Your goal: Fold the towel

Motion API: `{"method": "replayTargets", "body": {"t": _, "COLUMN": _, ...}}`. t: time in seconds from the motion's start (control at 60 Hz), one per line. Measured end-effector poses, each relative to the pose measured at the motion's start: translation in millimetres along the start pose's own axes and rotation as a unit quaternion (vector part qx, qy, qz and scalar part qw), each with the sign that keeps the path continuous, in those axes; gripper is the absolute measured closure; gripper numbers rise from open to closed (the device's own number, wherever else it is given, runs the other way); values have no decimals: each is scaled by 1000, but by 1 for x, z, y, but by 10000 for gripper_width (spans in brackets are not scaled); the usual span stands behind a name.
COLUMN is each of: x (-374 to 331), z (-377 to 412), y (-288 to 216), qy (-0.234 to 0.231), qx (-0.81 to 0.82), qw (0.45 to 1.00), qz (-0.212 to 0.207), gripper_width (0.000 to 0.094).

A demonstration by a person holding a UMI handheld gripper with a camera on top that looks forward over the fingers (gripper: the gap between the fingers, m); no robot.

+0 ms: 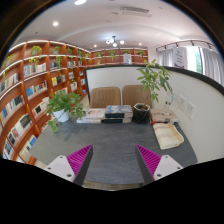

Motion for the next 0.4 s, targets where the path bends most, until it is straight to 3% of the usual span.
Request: {"method": "replayTargets", "body": {"t": 0.4, "x": -32, "z": 12, "y": 14, "qy": -8, "qx": -8, "qw": 1000, "qz": -7, "gripper_width": 82}}
Point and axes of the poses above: the point between the fingertips, and its own axes, seen from behind it with the camera up: z to the left, y down, x forward, the way the camera looks, the point moved 7 cm from there along -x, backward, against the way the camera looks, and after that the axes turned 15 degrees about y, right-handed, at the moved point
